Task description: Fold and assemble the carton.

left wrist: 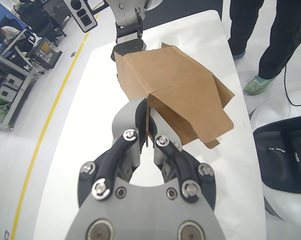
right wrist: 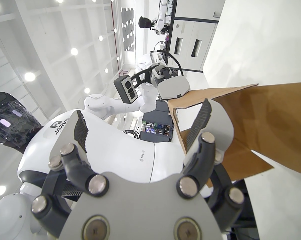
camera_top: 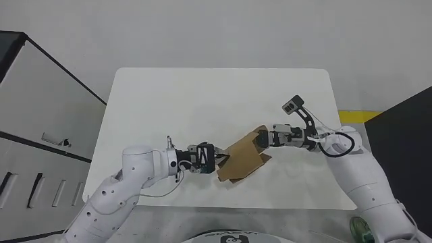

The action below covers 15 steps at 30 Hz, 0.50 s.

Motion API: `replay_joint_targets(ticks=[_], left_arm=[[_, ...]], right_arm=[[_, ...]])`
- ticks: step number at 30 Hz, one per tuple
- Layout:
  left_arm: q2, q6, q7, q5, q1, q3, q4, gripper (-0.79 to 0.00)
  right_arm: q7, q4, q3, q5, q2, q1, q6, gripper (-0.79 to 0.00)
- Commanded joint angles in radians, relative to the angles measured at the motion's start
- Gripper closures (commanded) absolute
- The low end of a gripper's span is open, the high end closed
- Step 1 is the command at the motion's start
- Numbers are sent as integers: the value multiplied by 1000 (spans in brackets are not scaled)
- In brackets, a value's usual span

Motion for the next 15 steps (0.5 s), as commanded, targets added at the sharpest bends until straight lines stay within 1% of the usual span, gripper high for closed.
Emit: replay_joint_targets(ticks=[1,15], left_arm=[[2,-3,3,5,-2,5,0,0],[13,-7,13,18,-15,24,6,0]], right_arm=[[0,0,-2,-2,0,4,1,-785],[19,14,-30,-25,-5,36,4,-785]])
